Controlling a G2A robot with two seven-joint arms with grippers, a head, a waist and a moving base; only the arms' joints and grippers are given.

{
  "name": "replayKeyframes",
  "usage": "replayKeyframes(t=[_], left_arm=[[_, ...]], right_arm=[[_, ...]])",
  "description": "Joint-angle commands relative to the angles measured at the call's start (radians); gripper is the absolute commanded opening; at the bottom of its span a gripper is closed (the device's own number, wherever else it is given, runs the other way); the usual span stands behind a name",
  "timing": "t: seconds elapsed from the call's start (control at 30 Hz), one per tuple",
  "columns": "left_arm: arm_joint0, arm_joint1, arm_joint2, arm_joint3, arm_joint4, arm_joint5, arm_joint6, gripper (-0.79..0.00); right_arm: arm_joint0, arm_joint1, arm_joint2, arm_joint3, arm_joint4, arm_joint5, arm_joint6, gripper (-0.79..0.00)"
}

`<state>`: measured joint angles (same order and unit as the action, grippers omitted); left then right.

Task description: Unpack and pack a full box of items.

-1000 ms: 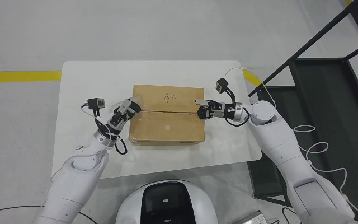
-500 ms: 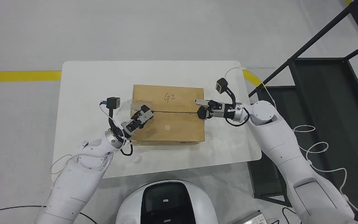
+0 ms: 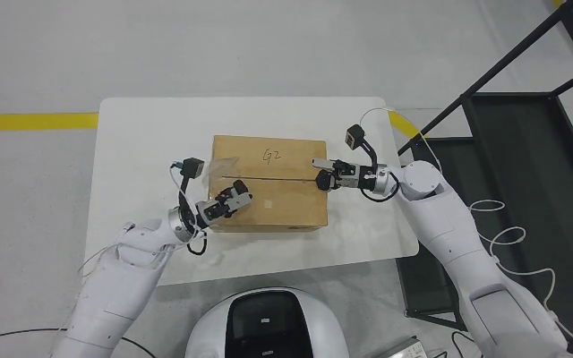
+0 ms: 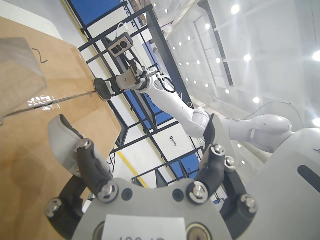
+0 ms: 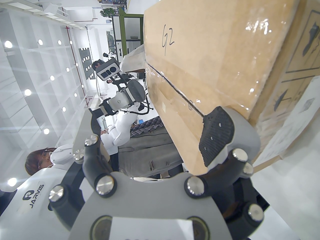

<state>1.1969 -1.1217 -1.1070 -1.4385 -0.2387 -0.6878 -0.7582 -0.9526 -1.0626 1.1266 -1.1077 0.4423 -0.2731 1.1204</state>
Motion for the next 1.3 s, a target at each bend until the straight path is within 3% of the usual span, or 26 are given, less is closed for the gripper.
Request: replayKeyframes(t=[0.0,0.1,0.23,0.3,0.4,0.5,0.63,1.0,1.27], left_arm=[[-0.002,0.002,-0.010,-0.003,-0.022,-0.005,-0.012,0.000],[0.008,0.006,-0.013,-0.022,-0.094,-0.003,-0.065,0.000],[0.041,0.023,-0.048,-0.052,-0.243,0.023,-0.223,0.000],[0.069,0.034,-0.086,-0.073,-0.343,0.028,-0.293,0.000],[0.110,0.046,-0.172,-0.092,-0.461,0.001,-0.302,0.000],[0.129,0.048,-0.230,-0.097,-0.504,-0.033,-0.228,0.000],[0.107,0.041,-0.237,-0.079,-0.486,-0.041,-0.142,0.000],[-0.041,-0.006,-0.107,0.045,-0.172,0.053,0.230,0.000],[-0.048,-0.024,-0.071,0.095,-0.100,0.023,0.304,0.000]], right_arm=[[0.000,0.000,0.000,0.000,0.000,0.000,0.000,0.000],[0.000,0.000,0.000,0.000,0.000,0.000,0.000,0.000],[0.000,0.000,0.000,0.000,0.000,0.000,0.000,0.000],[0.000,0.000,0.000,0.000,0.000,0.000,0.000,0.000],[0.000,0.000,0.000,0.000,0.000,0.000,0.000,0.000],[0.000,0.000,0.000,0.000,0.000,0.000,0.000,0.000],[0.000,0.000,0.000,0.000,0.000,0.000,0.000,0.000],[0.000,0.000,0.000,0.000,0.000,0.000,0.000,0.000],[-0.019,0.003,0.016,-0.019,0.008,-0.009,-0.015,0.000]])
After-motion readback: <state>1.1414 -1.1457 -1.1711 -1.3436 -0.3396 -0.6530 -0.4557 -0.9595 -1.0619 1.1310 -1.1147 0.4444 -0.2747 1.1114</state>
